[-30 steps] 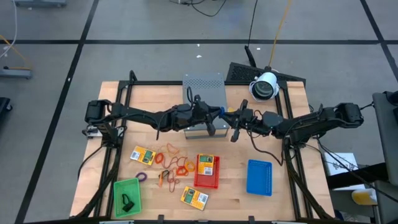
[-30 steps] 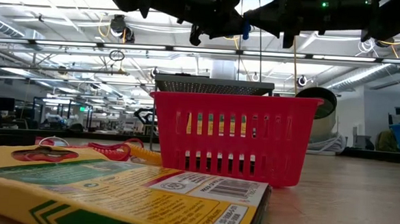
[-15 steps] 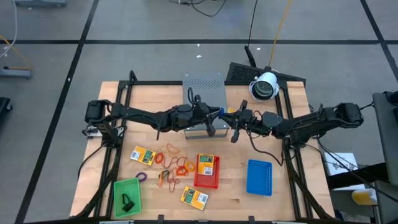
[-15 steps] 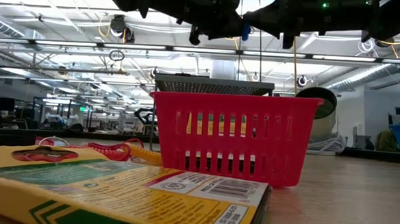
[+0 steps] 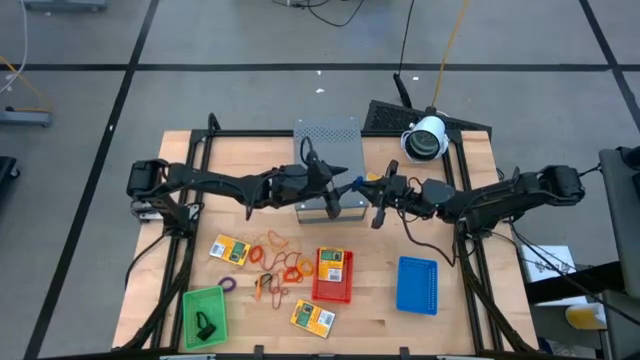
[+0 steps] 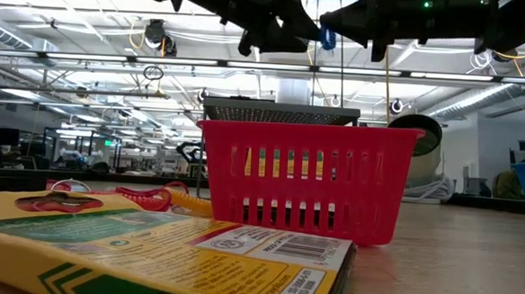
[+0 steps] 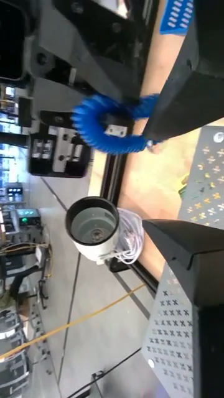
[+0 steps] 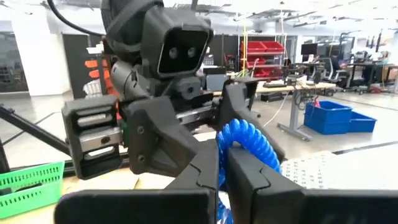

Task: Pick & Place Office Desk Supplies
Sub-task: Put the blue spring keychain into the blue bin

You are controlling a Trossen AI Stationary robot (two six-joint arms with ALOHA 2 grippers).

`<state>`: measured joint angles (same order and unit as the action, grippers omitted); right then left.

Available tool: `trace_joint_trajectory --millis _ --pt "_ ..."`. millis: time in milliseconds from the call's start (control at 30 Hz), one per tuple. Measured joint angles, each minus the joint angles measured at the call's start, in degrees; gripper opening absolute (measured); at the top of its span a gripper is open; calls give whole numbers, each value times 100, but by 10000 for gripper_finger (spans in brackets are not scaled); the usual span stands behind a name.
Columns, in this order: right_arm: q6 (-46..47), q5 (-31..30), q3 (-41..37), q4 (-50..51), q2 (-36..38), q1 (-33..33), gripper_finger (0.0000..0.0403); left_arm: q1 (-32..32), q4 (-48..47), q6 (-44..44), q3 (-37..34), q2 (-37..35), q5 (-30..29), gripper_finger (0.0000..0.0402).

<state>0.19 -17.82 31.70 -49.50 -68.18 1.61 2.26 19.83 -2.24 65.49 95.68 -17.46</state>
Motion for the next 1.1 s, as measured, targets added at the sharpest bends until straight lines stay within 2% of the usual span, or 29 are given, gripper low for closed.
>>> trace_joint_trajectory --millis 200,467,633,767,900,1100 --pt "-133 253 2 90 354 -2 2 -4 -560 27 0 -438 130 239" --pt "125 972 2 1135 1137 0 2 -2 -1698 14 2 -1224 124 239" --pt "470 2186 2 1958 1674 0 2 -14 -2451 -269 2 -1629 201 239" --pt "524 3230 2 3019 2181 2 2 -15 -2827 -598 2 -1827 792 239" --pt "739 3860 2 3955 2607 2 2 -81 -2896 -860 2 -1829 1304 239" --pt "973 5221 4 5275 3102 2 2 -222 -2914 -1061 0 -1794 1406 239"
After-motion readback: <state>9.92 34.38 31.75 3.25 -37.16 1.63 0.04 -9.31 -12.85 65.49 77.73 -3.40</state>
